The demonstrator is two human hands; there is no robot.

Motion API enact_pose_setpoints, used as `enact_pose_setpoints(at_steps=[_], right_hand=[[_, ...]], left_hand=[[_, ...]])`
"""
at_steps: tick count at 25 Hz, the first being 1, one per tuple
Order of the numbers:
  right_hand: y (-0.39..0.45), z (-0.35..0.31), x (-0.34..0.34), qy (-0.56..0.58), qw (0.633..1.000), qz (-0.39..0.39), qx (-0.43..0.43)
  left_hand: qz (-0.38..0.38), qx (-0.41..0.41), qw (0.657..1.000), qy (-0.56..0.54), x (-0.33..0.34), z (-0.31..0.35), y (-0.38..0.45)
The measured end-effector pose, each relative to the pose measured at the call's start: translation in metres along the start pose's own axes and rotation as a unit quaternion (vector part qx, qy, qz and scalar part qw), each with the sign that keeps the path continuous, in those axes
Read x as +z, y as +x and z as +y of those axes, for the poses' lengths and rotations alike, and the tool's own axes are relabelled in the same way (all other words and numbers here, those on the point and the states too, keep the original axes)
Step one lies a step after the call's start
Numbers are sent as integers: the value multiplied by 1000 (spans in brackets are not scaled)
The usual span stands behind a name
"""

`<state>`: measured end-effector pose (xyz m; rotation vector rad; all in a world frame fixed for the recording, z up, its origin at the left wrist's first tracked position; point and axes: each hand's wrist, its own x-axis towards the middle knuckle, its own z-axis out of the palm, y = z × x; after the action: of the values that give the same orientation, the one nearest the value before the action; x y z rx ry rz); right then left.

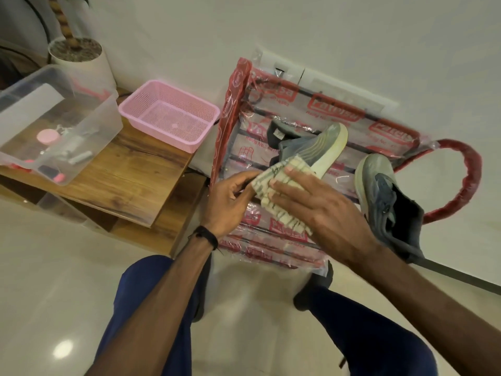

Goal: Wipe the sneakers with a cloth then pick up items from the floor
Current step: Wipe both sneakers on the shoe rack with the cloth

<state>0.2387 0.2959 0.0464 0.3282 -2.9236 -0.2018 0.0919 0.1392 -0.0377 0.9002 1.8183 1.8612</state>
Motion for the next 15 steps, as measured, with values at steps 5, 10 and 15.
enact_pose_setpoints(at_steps=[5, 10, 15], right_hand=[[11, 1, 2, 32, 987, 42, 152], [13, -1, -1, 51, 980, 58, 185], [-13, -5, -1, 5, 1000, -10, -13]], left_hand=[[12, 3, 1000, 3, 1, 0, 0], [17, 1, 1000, -1, 2, 0, 1], [0, -5, 1000, 9, 4, -2, 0]])
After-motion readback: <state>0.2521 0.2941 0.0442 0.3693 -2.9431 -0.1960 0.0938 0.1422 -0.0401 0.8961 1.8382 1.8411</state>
